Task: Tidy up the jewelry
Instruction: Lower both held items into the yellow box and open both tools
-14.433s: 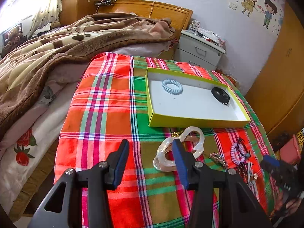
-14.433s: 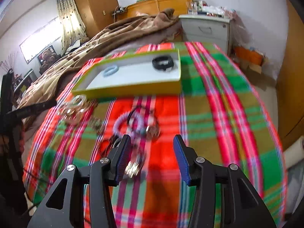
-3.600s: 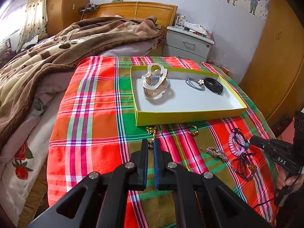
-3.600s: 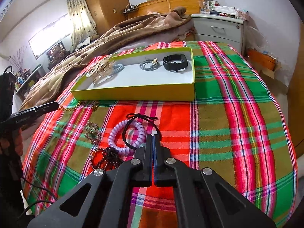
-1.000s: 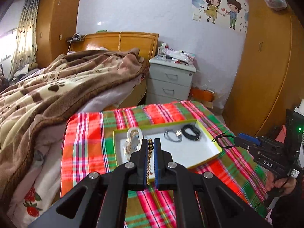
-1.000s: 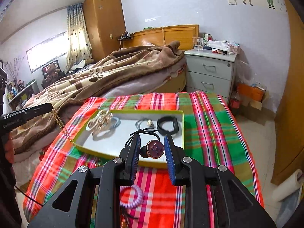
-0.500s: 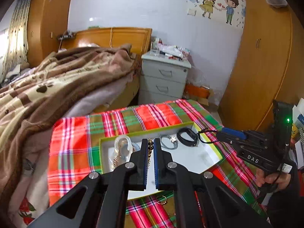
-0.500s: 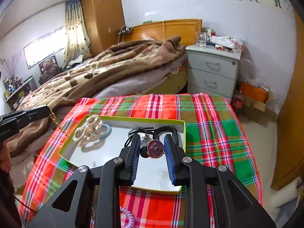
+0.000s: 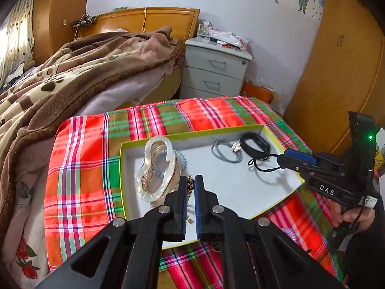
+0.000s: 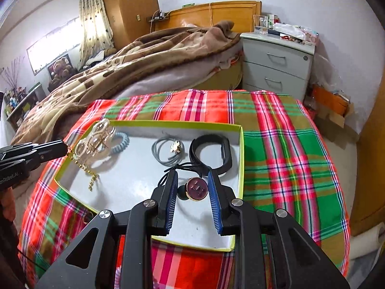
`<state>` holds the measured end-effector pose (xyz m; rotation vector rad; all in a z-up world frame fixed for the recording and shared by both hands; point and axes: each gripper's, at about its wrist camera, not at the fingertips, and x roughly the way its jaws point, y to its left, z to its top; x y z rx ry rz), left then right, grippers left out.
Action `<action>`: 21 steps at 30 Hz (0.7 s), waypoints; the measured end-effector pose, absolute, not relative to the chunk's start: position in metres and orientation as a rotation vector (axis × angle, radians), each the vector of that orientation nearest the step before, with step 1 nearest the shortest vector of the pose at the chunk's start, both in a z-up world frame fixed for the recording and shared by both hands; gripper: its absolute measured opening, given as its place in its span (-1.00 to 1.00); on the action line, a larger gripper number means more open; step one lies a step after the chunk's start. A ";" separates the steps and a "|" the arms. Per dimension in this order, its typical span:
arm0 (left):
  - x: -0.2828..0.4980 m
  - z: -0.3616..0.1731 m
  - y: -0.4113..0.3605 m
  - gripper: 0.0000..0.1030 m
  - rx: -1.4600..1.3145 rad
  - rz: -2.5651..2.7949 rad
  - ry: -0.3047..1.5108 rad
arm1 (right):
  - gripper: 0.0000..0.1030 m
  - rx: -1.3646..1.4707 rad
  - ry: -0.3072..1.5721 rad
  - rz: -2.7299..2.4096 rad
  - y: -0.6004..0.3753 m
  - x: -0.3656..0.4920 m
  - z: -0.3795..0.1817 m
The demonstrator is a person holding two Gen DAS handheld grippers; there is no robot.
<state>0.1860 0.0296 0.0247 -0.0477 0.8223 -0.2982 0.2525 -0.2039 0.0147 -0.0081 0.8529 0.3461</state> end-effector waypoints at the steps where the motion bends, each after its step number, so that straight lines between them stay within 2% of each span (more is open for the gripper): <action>1: 0.187 0.022 0.030 -0.89 -0.051 -0.298 0.831 | -0.48 -0.014 0.856 0.348 -0.203 0.253 0.013; 21: 0.190 -0.011 0.034 -0.89 -0.055 -0.255 0.924 | -0.48 -0.125 0.905 0.309 -0.193 0.258 -0.005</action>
